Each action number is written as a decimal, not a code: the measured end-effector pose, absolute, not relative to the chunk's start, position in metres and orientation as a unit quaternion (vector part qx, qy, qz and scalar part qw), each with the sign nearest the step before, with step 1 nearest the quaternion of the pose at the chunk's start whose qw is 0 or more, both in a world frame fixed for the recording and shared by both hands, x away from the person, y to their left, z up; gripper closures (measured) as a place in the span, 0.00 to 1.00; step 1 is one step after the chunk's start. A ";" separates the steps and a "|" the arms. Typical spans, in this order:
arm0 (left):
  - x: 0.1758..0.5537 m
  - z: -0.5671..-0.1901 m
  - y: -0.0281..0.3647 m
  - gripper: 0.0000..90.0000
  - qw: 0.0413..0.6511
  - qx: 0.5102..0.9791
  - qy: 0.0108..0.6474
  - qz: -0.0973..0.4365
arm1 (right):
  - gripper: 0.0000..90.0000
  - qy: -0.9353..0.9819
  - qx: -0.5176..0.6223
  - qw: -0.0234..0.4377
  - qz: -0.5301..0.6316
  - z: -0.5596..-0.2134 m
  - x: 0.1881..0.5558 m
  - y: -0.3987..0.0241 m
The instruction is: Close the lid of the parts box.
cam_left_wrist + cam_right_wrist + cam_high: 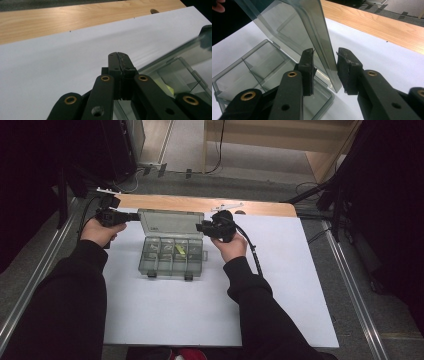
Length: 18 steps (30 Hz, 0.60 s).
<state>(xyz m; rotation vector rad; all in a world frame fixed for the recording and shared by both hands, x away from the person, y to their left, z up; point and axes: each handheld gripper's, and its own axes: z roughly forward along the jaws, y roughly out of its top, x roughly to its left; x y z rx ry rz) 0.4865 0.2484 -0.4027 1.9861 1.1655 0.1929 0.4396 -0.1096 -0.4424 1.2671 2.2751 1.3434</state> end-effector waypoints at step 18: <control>0.487 -0.402 0.236 0.99 0.410 0.794 0.445 0.060 | 0.64 0.775 0.434 0.087 0.452 -0.445 0.438 -0.110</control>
